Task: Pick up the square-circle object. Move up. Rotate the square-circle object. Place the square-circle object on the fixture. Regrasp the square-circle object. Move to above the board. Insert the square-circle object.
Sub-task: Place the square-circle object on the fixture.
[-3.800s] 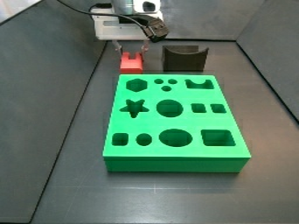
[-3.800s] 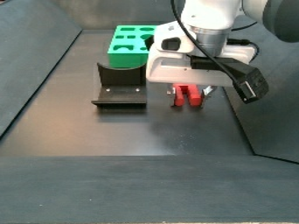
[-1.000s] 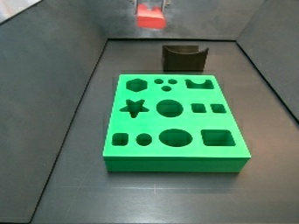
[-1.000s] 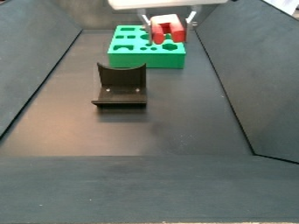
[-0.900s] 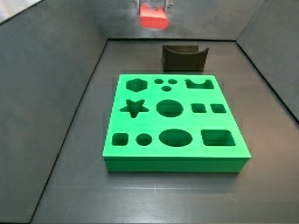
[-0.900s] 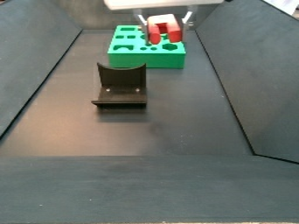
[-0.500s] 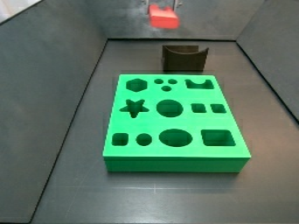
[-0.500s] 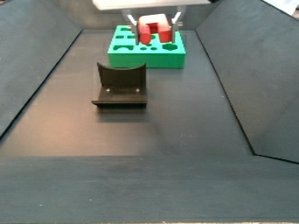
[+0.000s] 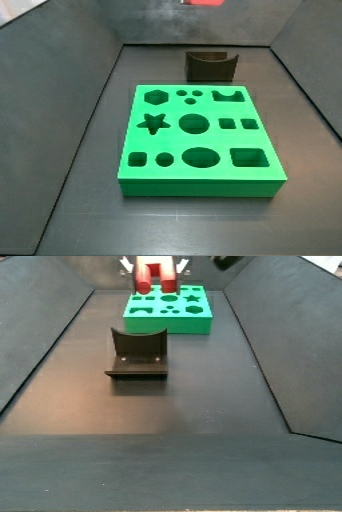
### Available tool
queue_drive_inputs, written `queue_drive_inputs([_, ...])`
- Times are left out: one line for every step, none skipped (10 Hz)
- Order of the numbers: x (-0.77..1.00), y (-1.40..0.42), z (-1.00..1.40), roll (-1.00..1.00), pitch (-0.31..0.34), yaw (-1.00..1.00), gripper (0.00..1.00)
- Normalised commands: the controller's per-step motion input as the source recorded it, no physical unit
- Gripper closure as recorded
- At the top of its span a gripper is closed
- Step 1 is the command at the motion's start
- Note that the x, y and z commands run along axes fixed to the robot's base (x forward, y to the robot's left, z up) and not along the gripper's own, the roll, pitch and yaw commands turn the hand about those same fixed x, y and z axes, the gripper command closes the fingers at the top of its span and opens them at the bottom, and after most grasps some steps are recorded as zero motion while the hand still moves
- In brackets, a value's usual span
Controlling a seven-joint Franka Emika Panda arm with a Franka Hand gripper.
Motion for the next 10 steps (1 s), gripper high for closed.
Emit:
queue_drive_inputs([0.58, 0.07, 0.02, -0.71, 0.077, 0.01, 1.00])
queue_drive_inputs([0.49, 0.06, 0.01, -0.54, 0.095, -0.01, 1.00])
queue_drive_inputs([0.41, 0.05, 0.01, -0.37, 0.104, -0.03, 1.00])
queue_drive_inputs([0.32, 0.04, 0.01, -0.26, 0.106, -0.04, 1.00])
queue_drive_inputs([0.18, 0.04, 0.00, -0.19, 0.105, -0.04, 1.00])
queue_drive_inputs([0.11, 0.06, -1.00, -1.00, 0.010, -0.07, 1.00])
queue_drive_inputs([0.10, 0.07, -1.00, -1.00, -0.007, -0.08, 1.00])
queue_drive_inputs([0.11, 0.07, -1.00, -1.00, -0.002, -0.09, 1.00])
queue_drive_inputs([0.12, 0.07, -1.00, -1.00, 0.028, -0.09, 1.00])
queue_drive_inputs([0.13, 0.08, -1.00, -1.00, 0.047, -0.09, 1.00])
